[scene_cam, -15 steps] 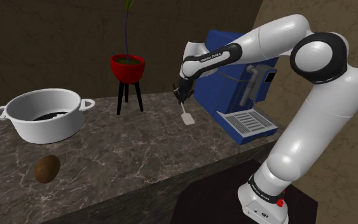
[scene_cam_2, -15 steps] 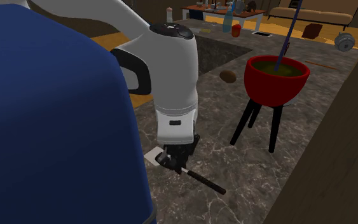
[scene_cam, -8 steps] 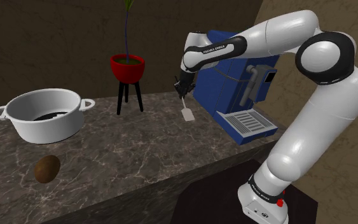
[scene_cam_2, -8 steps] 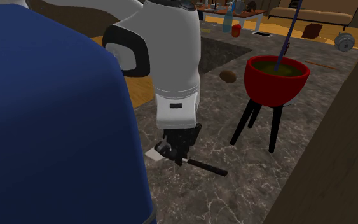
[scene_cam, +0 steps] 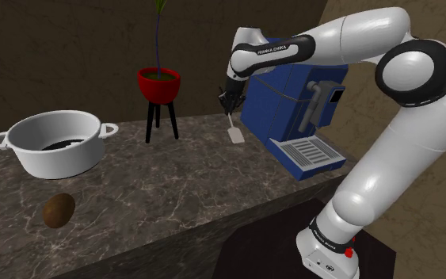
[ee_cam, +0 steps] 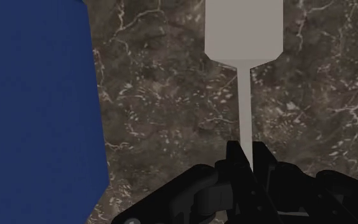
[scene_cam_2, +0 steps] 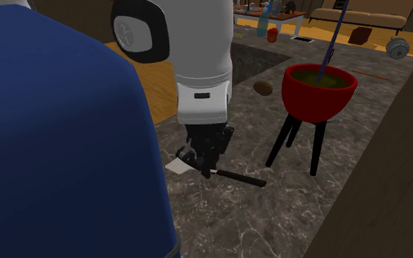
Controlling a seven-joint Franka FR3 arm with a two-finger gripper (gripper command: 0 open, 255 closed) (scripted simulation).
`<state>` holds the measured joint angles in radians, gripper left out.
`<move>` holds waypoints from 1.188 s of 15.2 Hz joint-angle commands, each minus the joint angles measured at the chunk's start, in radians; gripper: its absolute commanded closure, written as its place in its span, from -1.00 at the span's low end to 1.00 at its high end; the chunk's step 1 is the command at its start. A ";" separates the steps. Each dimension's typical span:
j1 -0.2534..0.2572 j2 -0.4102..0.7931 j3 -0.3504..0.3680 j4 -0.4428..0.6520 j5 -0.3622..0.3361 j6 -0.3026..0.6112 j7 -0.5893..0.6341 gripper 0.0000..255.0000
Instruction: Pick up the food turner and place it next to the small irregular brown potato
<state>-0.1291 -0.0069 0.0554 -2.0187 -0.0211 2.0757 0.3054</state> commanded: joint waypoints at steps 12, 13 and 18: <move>0.124 -0.052 0.138 -0.029 -0.005 -0.030 0.264 1.00; 0.135 -0.050 0.151 -0.026 -0.006 -0.031 0.288 1.00; 0.192 -0.026 0.215 0.003 -0.017 -0.041 0.414 1.00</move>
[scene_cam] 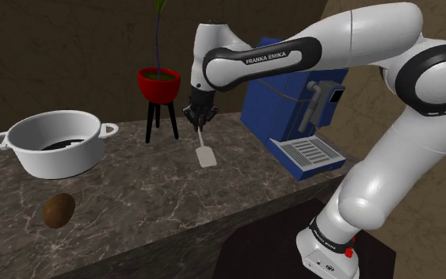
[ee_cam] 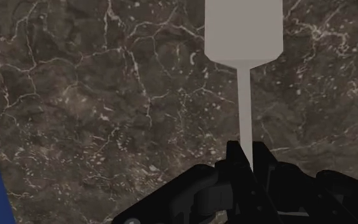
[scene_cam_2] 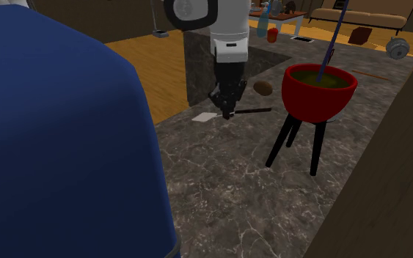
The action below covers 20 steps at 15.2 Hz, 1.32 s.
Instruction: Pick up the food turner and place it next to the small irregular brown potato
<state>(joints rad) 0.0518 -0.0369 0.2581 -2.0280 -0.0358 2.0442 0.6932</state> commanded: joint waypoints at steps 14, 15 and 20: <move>0.195 0.205 0.166 0.253 -0.100 -0.084 0.390 1.00; 0.212 0.227 0.173 0.280 -0.111 -0.093 0.416 1.00; 0.305 0.351 0.202 0.439 -0.173 -0.151 0.536 1.00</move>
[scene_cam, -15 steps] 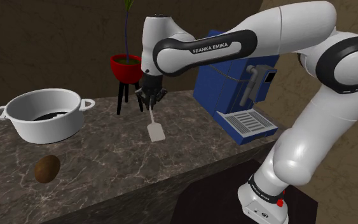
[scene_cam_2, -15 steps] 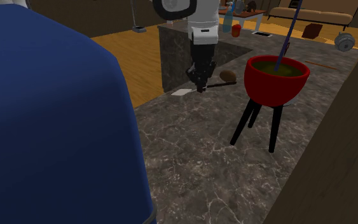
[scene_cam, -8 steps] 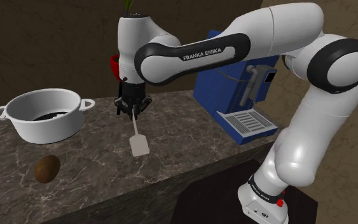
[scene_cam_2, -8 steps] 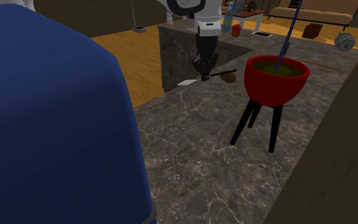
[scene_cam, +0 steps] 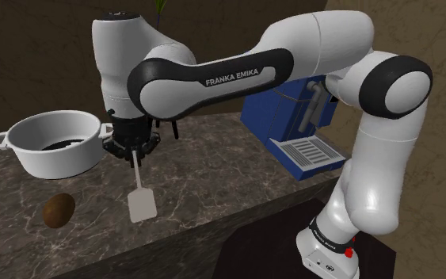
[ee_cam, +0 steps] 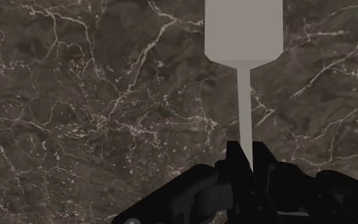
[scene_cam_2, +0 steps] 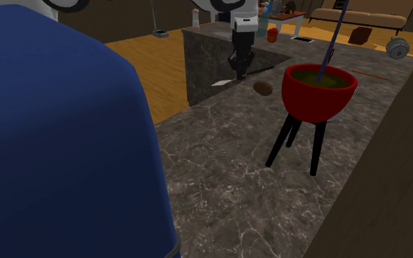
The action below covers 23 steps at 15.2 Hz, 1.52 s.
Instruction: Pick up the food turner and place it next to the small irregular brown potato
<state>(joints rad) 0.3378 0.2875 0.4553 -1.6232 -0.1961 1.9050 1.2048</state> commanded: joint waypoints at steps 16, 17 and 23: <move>0.123 0.193 0.003 0.120 -0.094 0.044 0.142 1.00; 0.123 0.197 0.002 0.111 -0.096 0.055 0.144 1.00; 0.123 0.221 -0.006 0.066 -0.112 0.122 0.158 1.00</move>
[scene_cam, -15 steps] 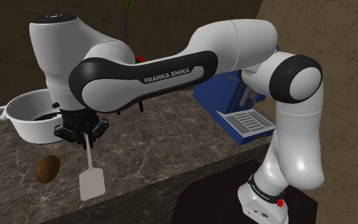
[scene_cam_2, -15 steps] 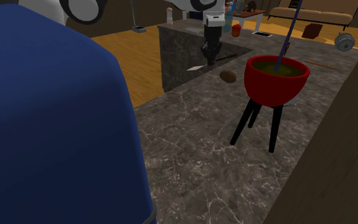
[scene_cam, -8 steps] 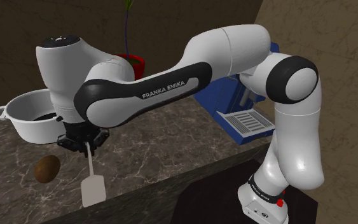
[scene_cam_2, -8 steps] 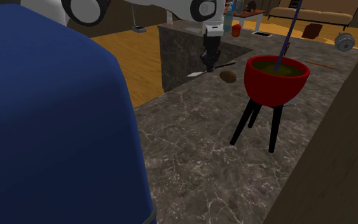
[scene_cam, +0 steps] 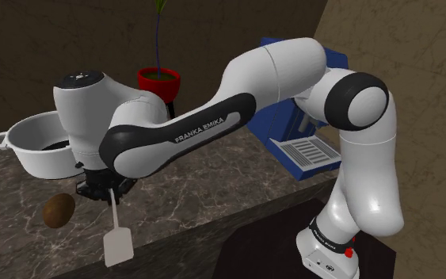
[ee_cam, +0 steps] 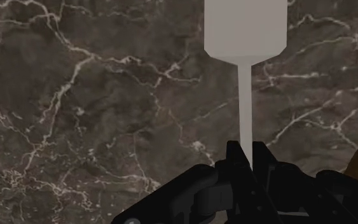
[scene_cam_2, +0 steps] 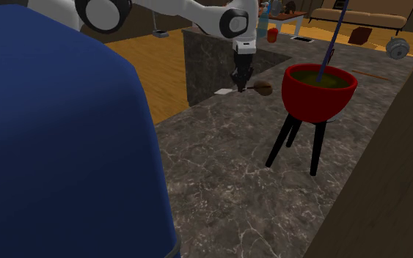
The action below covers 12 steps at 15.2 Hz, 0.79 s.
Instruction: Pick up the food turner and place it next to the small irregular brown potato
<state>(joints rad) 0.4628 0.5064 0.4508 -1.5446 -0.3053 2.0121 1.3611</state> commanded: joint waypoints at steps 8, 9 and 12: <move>0.001 0.027 -0.010 -0.042 -0.017 0.066 0.013 1.00; 0.001 0.027 -0.010 -0.042 -0.017 0.066 0.013 1.00; 0.001 0.027 -0.010 -0.042 -0.017 0.066 0.013 1.00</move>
<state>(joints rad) 0.4638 0.5331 0.4411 -1.5862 -0.3225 2.0778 1.3744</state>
